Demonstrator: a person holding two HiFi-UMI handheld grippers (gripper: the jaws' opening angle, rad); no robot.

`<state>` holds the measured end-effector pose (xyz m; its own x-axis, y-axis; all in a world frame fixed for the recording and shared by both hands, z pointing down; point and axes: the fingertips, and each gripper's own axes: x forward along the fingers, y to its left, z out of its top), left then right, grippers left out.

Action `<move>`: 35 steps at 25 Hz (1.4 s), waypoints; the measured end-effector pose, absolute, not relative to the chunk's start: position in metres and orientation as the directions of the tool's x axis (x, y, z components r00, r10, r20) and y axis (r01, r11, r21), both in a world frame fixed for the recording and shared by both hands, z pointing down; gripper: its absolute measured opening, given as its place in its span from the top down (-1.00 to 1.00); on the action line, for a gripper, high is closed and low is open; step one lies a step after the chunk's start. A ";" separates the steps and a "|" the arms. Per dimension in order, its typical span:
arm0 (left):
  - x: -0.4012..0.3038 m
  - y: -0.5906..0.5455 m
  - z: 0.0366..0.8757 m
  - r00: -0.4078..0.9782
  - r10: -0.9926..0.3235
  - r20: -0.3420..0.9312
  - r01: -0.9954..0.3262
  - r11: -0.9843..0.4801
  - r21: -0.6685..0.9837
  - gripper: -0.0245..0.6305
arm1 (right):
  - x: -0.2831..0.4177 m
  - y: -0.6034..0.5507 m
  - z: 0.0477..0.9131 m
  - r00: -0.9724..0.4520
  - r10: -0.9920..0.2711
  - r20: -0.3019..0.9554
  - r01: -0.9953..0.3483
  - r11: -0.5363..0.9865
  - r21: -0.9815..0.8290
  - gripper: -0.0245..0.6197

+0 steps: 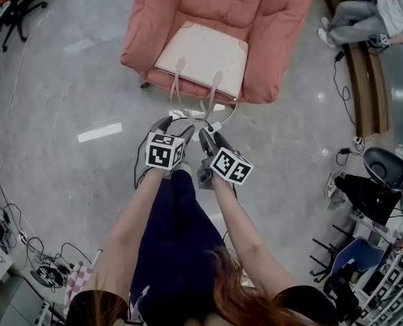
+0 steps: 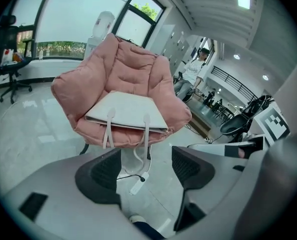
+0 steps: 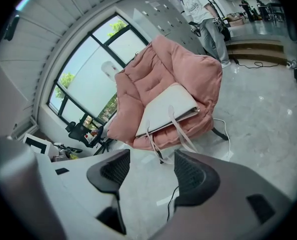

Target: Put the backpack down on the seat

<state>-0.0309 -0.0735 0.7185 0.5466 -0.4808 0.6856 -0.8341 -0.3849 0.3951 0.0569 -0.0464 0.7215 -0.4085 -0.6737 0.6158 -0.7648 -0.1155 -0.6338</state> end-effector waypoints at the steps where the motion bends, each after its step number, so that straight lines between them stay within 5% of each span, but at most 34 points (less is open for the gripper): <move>1: -0.029 -0.075 0.711 0.549 -0.487 0.679 -0.832 -0.398 0.387 -0.01 | 0.059 -0.046 0.715 -0.407 -0.681 0.609 -0.763 -0.114 -0.636 0.08; 11: -0.019 -0.092 0.642 0.553 -0.547 0.628 -0.823 -0.476 0.309 -0.01 | 0.084 -0.054 0.646 -0.364 -0.767 0.528 -0.714 -0.135 -0.687 0.08; 35: 0.032 -0.016 0.430 0.750 -0.587 0.304 -0.659 -0.705 0.262 0.00 | 0.119 0.009 0.435 -0.359 -0.916 0.178 -0.769 0.183 -0.612 0.11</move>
<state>0.0324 -0.0158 0.4302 0.7500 -0.5873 0.3043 -0.6587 -0.7052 0.2623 0.1190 0.0091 0.4346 -0.3594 -0.9161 0.1778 -0.7693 0.1830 -0.6121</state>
